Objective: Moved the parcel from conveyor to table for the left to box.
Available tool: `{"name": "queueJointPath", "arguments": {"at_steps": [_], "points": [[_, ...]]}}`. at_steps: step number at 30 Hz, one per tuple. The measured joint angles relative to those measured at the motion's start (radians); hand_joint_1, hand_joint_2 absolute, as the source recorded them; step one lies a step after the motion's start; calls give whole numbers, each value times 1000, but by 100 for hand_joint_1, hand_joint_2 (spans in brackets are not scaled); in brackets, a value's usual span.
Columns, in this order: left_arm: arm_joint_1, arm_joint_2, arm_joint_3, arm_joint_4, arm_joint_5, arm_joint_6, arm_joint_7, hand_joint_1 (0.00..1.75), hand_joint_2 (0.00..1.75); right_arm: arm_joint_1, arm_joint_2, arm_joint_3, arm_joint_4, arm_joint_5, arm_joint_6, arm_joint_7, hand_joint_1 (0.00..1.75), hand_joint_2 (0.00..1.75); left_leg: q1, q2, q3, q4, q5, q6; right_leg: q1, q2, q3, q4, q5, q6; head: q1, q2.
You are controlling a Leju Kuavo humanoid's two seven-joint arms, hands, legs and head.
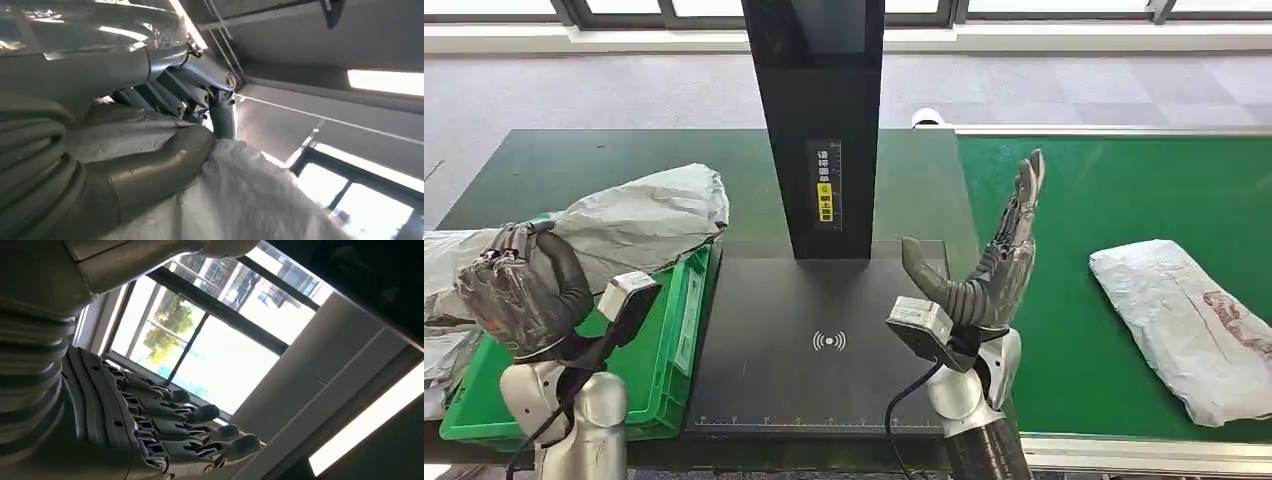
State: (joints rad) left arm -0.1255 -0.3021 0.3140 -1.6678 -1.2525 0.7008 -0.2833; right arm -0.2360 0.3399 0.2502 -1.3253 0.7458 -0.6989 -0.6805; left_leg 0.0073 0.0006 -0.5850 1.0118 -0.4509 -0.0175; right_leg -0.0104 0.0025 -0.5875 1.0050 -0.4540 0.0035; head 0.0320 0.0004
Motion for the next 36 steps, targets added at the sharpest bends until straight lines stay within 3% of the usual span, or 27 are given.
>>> {"name": "queueJointPath", "arguments": {"at_steps": [5, 23, 24, 36], "points": [[-4, -2, 46, 14, -40, 0, 48, 175, 175, 4, 0, 0, -11, 4, 0, 3, 0, 175, 0, 0, 0, 0, 0, 0, 0, 0, 0, 0, 0, 0, 0, 0], [-6, -3, 70, 24, -42, 0, 50, 175, 175, 4, 0, 0, -19, 4, 0, 3, 0, 175, 0, 0, 0, 0, 0, 0, 0, 0, 0, 0, 0, 0, 0, 0], [-6, -3, 70, 25, -42, 0, 50, 0, 175, 4, 0, 0, -19, 4, 0, 3, 0, 175, 0, 0, 0, 0, 0, 0, 0, 0, 0, 0, 0, 0, 0, 0], [-18, -6, 109, 35, 1, 0, 44, 0, 175, 7, 0, 0, -37, 37, 0, 43, 0, 175, 0, 0, 0, 0, 0, 0, 0, 0, 0, 0, 0, 0, 0, 0]]}}
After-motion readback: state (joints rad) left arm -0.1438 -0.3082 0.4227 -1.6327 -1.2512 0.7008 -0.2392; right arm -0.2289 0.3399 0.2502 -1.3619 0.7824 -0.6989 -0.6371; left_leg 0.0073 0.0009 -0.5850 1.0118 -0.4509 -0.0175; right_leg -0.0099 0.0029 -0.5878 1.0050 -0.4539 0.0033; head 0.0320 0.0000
